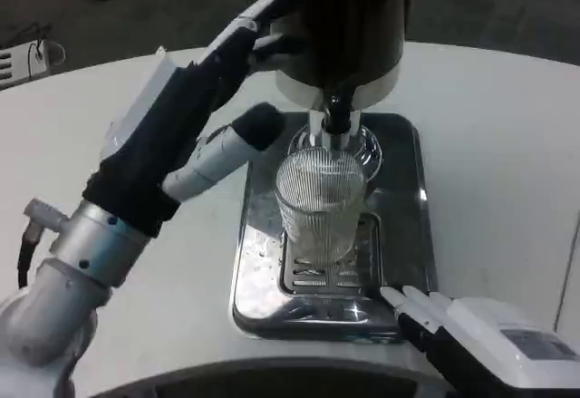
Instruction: Grasp the cup under the faucet to collect the drink, then remove the cup.
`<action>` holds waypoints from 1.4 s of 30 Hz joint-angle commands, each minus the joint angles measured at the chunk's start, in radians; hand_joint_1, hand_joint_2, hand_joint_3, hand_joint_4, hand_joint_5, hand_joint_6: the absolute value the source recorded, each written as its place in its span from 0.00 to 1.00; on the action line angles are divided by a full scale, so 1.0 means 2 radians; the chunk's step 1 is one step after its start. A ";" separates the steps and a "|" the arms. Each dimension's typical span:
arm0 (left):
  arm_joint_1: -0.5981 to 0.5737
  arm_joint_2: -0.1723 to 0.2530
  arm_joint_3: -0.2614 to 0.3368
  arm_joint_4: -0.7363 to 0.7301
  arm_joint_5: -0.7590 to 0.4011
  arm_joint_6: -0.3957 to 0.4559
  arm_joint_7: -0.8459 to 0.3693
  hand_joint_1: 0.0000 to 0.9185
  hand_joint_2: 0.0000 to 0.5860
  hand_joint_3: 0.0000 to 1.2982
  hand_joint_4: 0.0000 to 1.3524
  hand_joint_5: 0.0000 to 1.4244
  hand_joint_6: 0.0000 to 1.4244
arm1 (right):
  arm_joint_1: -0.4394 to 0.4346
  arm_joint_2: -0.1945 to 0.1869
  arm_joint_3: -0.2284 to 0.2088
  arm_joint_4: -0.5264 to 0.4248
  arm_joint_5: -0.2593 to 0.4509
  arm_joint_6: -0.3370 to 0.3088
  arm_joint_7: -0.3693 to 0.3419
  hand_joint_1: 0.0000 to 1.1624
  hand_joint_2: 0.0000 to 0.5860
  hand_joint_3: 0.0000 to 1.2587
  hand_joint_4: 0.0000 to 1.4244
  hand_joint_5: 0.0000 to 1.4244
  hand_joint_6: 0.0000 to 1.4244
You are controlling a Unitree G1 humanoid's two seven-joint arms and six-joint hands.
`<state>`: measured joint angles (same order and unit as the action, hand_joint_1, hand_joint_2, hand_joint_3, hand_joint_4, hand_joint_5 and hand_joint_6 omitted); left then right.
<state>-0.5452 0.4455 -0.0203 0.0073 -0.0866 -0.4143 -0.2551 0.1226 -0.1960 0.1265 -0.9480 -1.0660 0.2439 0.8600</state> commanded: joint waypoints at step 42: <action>-0.061 0.083 -0.082 -0.061 0.127 0.140 -0.191 0.00 0.04 0.00 0.00 0.00 0.03 | 0.062 0.037 -0.043 -0.050 0.070 0.017 -0.017 0.43 0.70 0.01 0.00 0.00 0.00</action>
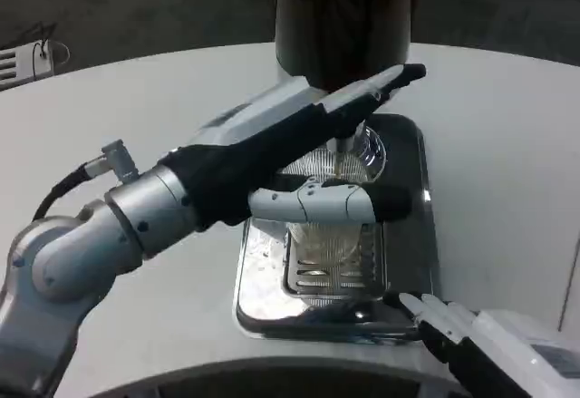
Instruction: Grasp the cup under the faucet to collect the drink, then remove the cup.
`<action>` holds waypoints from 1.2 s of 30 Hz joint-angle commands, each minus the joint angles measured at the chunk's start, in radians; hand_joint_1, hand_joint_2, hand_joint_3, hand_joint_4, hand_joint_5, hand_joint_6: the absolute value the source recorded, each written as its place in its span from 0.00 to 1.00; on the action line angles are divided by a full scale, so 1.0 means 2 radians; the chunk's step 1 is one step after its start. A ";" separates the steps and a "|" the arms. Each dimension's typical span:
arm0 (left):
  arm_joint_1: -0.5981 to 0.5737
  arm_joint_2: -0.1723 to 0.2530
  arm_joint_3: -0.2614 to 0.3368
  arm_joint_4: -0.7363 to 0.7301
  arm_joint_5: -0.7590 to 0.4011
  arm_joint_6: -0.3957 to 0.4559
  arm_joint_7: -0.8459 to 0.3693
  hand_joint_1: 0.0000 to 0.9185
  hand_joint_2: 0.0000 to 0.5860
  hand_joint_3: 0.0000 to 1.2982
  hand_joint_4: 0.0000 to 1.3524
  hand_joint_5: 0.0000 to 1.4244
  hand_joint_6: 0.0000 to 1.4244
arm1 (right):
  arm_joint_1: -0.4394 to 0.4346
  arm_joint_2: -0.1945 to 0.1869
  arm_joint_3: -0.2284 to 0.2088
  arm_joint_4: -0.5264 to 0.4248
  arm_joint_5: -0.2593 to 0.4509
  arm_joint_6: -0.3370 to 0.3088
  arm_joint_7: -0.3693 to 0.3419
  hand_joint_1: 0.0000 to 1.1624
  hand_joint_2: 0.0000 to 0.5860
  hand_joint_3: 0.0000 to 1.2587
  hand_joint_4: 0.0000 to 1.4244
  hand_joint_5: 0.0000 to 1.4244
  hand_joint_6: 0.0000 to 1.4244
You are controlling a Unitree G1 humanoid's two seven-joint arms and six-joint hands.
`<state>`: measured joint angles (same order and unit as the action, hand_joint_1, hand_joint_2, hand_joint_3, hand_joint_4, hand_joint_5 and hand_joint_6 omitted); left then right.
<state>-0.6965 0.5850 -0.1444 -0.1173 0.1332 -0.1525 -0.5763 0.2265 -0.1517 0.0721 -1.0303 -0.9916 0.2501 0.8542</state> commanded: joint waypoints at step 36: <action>0.030 0.019 0.000 -0.029 0.021 0.020 -0.019 0.00 0.00 0.00 0.00 0.00 0.03 | -0.141 0.003 -0.029 0.265 0.302 0.004 -0.304 0.66 0.36 0.00 0.00 0.00 0.00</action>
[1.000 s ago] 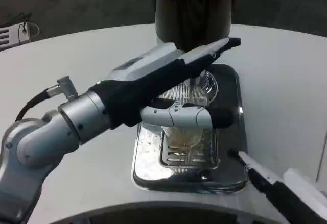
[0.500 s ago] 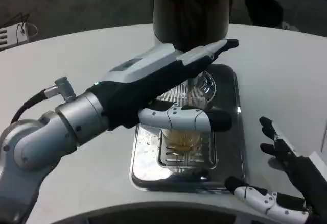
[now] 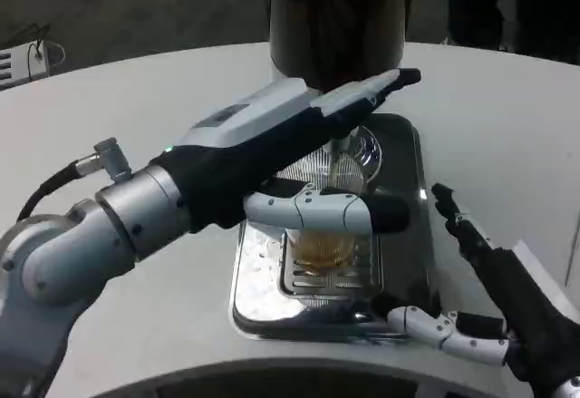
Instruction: Grasp the cup under the faucet to collect the drink, then remove the cup.
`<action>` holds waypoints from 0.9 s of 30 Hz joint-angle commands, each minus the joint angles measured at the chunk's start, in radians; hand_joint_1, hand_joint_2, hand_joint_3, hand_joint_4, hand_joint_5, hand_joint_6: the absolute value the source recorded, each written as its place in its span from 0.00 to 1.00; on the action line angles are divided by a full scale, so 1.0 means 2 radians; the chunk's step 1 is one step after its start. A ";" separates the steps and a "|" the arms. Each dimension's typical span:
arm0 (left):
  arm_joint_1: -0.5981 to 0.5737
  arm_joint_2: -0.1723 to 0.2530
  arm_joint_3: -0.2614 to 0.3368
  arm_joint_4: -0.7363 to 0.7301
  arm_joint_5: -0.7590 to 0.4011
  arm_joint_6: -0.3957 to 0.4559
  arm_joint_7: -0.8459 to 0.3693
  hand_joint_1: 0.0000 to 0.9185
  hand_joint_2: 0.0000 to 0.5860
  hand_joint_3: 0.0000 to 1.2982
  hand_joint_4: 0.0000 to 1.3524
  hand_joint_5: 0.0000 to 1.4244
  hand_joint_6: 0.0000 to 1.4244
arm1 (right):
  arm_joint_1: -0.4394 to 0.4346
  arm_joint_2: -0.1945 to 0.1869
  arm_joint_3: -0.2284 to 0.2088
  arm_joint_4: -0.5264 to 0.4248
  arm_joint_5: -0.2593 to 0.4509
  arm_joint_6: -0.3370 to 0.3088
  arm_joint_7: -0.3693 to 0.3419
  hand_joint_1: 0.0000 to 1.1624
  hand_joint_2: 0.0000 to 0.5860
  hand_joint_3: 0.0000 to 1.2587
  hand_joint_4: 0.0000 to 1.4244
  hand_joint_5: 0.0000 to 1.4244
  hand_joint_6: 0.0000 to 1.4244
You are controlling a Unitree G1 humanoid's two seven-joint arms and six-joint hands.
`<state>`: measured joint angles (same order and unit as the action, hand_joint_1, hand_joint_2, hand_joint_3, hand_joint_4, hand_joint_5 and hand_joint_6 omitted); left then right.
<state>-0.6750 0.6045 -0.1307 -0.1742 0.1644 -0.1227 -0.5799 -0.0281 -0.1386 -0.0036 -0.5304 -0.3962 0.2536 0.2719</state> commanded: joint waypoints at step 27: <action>0.069 -0.019 0.069 -0.042 -0.023 -0.014 0.045 0.00 0.00 0.00 0.00 0.00 0.05 | -0.141 0.009 0.051 0.150 0.022 0.005 -0.078 0.67 0.35 0.00 0.00 0.00 0.01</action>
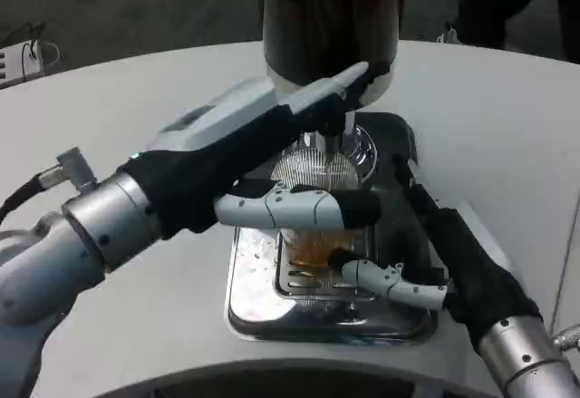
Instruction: Grasp the cup under the faucet to collect the drink, then remove the cup.
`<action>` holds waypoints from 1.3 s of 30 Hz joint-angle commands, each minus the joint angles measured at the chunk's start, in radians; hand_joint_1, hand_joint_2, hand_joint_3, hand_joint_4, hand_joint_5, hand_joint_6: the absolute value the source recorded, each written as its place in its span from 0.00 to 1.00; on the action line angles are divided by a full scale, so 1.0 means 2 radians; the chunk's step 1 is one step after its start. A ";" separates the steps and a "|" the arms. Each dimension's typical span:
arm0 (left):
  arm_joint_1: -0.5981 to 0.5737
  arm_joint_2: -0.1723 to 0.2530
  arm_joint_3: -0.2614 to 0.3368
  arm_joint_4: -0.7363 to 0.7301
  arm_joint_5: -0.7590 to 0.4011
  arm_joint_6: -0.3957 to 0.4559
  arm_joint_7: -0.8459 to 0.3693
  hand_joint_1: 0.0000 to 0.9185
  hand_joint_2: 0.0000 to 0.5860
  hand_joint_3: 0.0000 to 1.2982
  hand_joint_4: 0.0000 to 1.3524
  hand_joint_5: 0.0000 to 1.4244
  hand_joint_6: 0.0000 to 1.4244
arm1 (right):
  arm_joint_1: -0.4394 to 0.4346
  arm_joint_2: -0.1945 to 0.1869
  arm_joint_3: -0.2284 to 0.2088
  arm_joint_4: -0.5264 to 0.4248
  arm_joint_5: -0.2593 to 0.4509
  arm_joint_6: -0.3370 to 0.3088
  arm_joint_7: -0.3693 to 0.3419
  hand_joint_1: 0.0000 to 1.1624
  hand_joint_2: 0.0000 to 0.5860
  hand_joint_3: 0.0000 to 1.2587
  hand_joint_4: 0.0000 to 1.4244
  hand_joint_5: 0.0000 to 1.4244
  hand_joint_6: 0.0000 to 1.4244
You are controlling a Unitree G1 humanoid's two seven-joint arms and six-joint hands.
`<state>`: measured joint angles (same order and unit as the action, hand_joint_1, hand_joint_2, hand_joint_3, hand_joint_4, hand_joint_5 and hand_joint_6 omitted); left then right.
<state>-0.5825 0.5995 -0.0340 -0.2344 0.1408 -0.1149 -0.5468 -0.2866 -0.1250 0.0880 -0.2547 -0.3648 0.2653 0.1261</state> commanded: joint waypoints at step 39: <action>0.278 -0.026 0.118 -0.039 -0.010 -0.009 0.096 0.00 0.00 0.02 0.00 0.04 0.10 | -0.101 0.024 0.028 0.153 0.031 -0.069 -0.053 0.68 0.35 0.00 0.00 0.04 0.03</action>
<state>-0.0643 0.5372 0.2125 -0.3232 0.0978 -0.1435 -0.3476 -0.4639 -0.0887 0.1400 0.0138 -0.3079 0.1658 0.0438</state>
